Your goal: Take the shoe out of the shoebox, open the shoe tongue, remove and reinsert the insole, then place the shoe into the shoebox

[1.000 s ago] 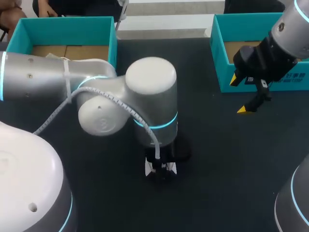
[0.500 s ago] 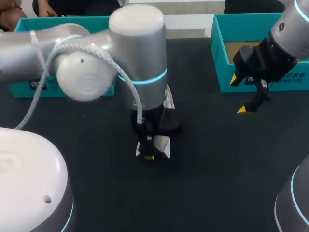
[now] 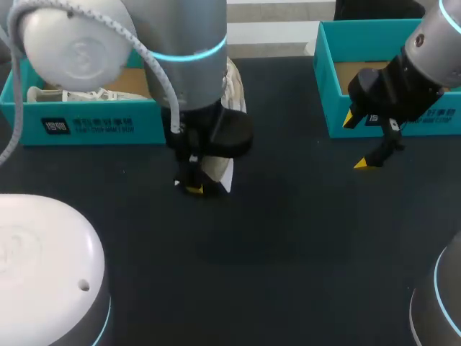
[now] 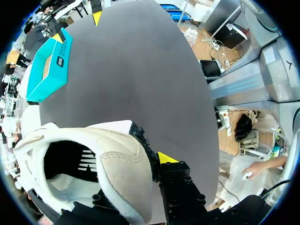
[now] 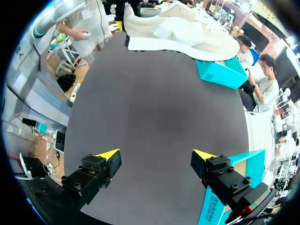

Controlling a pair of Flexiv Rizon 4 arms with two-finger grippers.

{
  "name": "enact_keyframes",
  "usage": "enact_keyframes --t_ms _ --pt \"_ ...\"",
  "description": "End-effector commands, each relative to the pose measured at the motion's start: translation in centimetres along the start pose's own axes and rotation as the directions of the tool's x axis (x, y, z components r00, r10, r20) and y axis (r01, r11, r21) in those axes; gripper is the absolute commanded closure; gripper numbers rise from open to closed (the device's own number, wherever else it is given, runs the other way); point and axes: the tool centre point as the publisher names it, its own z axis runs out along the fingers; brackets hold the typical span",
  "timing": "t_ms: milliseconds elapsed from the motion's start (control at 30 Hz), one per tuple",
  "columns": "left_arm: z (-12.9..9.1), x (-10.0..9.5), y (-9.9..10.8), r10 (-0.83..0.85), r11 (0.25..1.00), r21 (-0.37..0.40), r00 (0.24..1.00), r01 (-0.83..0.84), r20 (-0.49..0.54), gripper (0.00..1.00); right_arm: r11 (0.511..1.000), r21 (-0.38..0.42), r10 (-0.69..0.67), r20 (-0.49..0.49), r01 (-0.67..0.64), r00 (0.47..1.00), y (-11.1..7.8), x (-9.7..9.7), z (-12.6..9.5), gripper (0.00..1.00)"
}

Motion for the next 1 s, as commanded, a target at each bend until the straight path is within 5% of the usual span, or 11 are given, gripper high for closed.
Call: enact_keyframes --t_ms 33,300,600,1000 --pt "-1.7 0.1 0.3 0.001 1.0 0.001 1.0 -0.001 0.003 1.0 1.0 0.001 0.0 -0.001 0.0 1.0 0.0 -0.1 0.1 0.0" --pt "-1.7 0.1 0.3 0.001 1.0 0.001 1.0 -0.001 0.003 1.0 1.0 0.001 0.0 -0.001 0.0 1.0 0.0 -0.1 0.1 0.0" --pt "-2.3 -2.5 5.6 0.041 0.998 -0.049 0.999 -0.04 0.018 1.0 1.0 0.001 0.0 -0.001 0.0 1.0 0.0 -0.1 0.1 0.0" --pt "-4.9 -8.5 15.1 -0.041 0.999 0.008 0.999 0.041 -0.019 1.0 1.0 0.001 0.0 -0.001 0.0 1.0 0.0 -0.1 0.1 0.0"
